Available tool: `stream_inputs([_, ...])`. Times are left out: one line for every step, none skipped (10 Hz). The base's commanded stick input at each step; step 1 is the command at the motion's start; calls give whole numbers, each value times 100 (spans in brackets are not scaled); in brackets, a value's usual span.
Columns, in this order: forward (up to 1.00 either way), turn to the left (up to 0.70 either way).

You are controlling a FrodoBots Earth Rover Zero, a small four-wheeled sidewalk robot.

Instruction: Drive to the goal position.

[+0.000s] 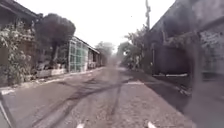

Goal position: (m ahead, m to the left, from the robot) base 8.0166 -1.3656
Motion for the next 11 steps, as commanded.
stream_inputs([70, -14])
stream_inputs([70, -13])
stream_inputs([70, 1])
stream_inputs([70, 1])
stream_inputs([70, 1])
stream_inputs([70, 1])
stream_inputs([70, 1])
stream_inputs([70, 1])
stream_inputs([70, 1])
stream_inputs([70, 1])
stream_inputs([70, 1])
